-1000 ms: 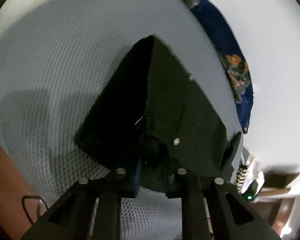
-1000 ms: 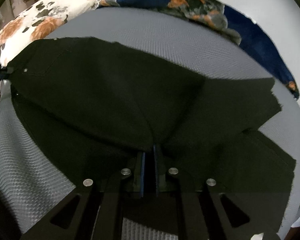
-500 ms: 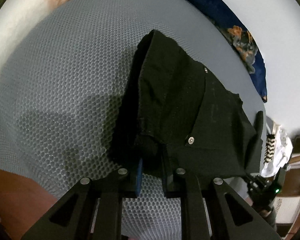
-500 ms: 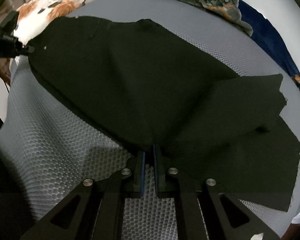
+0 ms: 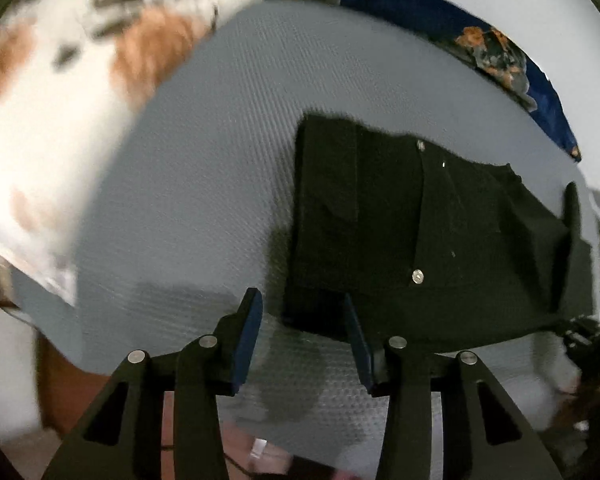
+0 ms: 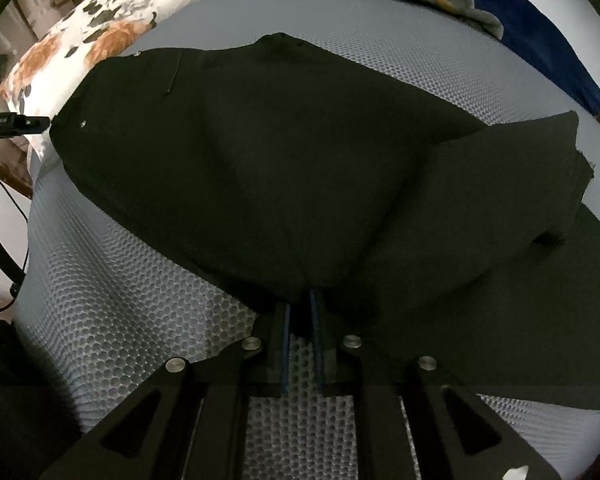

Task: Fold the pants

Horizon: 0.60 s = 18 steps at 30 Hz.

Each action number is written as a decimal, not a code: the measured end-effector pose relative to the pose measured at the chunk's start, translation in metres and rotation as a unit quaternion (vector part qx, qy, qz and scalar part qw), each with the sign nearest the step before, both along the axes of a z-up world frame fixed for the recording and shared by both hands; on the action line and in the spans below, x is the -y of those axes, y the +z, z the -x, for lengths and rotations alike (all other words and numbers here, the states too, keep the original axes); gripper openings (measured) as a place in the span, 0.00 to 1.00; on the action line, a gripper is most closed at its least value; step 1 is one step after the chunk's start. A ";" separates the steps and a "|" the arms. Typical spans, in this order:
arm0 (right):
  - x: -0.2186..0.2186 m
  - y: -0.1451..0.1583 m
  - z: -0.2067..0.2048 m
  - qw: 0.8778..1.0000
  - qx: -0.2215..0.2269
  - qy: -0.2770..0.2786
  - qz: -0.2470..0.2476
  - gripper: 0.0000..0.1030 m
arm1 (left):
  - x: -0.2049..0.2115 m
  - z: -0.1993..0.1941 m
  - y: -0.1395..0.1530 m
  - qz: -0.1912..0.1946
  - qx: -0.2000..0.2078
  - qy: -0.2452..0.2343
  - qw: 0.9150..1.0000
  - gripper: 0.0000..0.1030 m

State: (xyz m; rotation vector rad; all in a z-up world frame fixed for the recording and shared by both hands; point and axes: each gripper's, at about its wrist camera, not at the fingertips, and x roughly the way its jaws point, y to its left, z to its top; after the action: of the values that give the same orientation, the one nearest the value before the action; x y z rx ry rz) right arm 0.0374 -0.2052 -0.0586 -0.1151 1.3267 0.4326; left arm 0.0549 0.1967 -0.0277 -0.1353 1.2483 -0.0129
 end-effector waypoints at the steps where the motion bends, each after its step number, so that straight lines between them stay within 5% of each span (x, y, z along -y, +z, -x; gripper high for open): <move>1: 0.001 0.000 -0.001 1.000 0.000 0.000 -0.003 0.10 | 0.005 0.002 0.007 -0.013 0.017 -0.003 1.000 0.42; 7: 0.009 -0.001 -0.006 0.999 -0.008 -0.017 -0.036 0.11 | 0.082 0.021 0.041 -0.034 0.131 -0.137 0.981 0.42; 12: 0.017 0.001 -0.010 0.997 -0.018 -0.039 -0.069 0.11 | 0.179 0.033 0.032 0.033 0.144 -0.296 0.944 0.42; 18: 0.025 0.005 -0.017 0.995 -0.024 -0.047 -0.089 0.11 | 0.267 0.035 0.005 0.056 0.133 -0.395 0.907 0.42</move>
State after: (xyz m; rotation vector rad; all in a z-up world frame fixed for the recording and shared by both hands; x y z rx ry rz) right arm 0.0545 -0.2301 -0.0536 0.1073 1.3288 0.4744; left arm 0.0196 -0.0700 -0.0224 0.2757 0.9557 -0.7834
